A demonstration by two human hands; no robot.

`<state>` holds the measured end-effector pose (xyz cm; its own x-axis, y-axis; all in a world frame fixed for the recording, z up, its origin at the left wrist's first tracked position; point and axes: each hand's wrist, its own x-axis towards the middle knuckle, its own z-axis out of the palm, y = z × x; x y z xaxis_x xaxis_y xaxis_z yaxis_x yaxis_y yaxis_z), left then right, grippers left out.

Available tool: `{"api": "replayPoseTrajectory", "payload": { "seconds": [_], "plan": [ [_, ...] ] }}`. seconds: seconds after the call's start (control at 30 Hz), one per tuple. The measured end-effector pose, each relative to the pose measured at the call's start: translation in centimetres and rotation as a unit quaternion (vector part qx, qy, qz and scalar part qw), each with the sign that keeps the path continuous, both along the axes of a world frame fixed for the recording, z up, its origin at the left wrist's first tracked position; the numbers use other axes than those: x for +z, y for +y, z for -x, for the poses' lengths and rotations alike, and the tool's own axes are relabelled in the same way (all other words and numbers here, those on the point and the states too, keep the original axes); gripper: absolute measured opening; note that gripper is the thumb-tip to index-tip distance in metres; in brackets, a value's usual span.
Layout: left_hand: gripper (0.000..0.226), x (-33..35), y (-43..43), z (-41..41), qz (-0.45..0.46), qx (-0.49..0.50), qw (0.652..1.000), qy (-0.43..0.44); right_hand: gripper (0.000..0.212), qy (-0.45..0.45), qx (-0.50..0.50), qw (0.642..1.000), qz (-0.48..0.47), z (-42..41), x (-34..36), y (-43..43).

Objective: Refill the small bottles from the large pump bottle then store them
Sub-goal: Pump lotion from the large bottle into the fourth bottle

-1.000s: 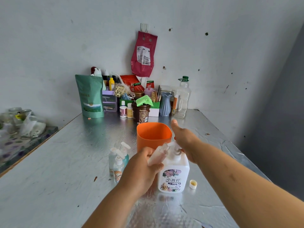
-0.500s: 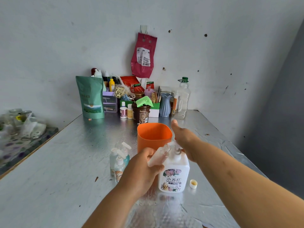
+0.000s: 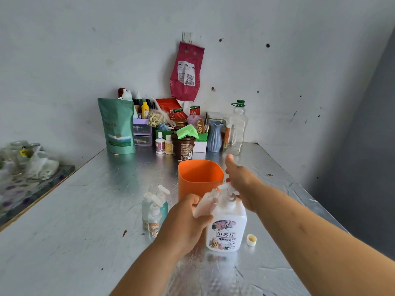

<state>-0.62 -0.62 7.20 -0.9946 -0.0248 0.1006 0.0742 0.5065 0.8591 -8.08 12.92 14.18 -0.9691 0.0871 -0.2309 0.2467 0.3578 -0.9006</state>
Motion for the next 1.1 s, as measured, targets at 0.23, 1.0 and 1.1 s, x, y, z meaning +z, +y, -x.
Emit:
{"api": "replayPoseTrajectory", "payload": {
  "seconds": [0.23,1.0,1.1],
  "plan": [
    [0.032,-0.4,-0.2,-0.1,-0.007,-0.001,1.000,0.005,0.077,0.004,-0.006,0.998,0.064,-0.2,-0.2,0.4],
    [0.042,-6.3,-1.2,-2.4,-0.073,0.022,0.996,-0.054,0.079,0.162,0.038,0.981,-0.096,-4.5,-10.1,4.3],
    [0.055,-6.9,-1.4,-2.2,-0.049,0.034,0.997,-0.057,0.084,0.138,0.051,0.973,-0.176,-4.1,-11.0,4.8]
  ]
}}
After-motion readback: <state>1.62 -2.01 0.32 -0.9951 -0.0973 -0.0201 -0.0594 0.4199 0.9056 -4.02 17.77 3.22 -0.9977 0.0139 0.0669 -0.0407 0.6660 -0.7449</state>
